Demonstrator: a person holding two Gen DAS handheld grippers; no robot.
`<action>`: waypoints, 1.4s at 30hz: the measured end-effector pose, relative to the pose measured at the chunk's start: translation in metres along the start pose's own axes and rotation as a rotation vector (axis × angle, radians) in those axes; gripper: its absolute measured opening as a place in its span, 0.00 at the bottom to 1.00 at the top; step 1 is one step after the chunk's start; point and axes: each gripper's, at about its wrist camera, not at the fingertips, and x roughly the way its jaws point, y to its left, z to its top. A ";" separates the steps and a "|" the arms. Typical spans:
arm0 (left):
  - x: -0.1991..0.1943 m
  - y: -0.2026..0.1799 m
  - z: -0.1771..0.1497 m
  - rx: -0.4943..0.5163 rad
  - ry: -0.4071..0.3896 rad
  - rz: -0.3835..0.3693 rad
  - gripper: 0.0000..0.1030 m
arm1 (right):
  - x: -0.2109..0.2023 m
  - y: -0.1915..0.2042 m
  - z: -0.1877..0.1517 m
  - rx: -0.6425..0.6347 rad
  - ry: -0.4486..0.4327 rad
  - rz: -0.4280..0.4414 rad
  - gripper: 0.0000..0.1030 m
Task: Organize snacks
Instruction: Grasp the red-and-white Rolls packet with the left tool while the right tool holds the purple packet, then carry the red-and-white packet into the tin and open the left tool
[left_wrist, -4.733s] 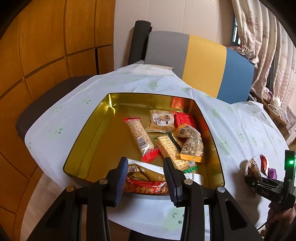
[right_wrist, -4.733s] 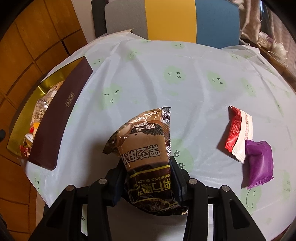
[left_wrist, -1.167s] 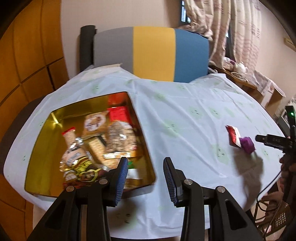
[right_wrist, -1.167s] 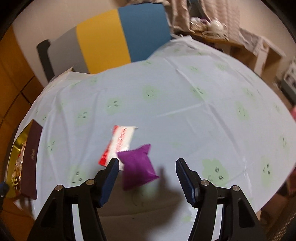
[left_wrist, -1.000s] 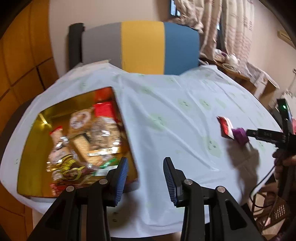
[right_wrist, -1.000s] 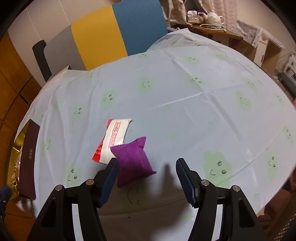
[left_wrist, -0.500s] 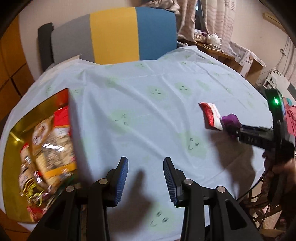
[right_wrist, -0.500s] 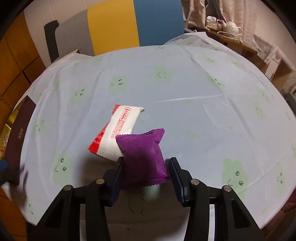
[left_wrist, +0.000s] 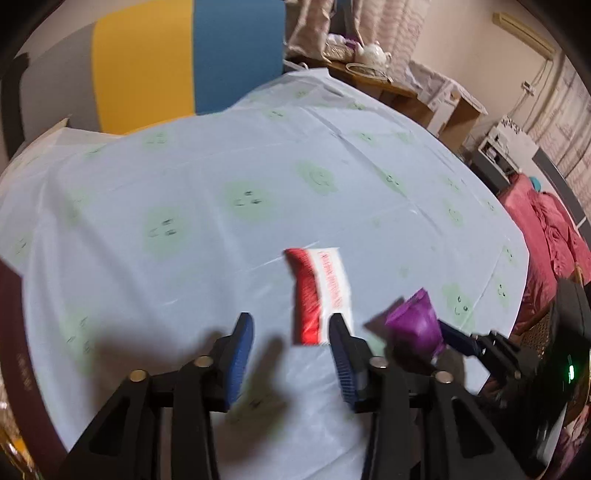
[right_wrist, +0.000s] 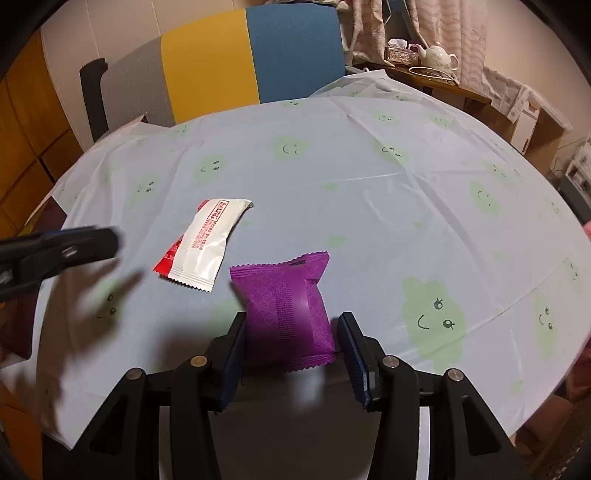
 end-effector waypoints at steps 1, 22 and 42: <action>0.003 -0.002 0.005 0.005 0.002 -0.009 0.51 | -0.001 -0.001 -0.001 0.001 -0.002 0.004 0.48; 0.017 0.020 -0.028 0.067 0.004 0.148 0.33 | -0.005 0.002 -0.007 -0.058 -0.009 0.003 0.49; -0.047 0.089 -0.120 -0.145 -0.119 0.277 0.34 | 0.020 0.105 0.016 -0.232 0.058 0.138 0.49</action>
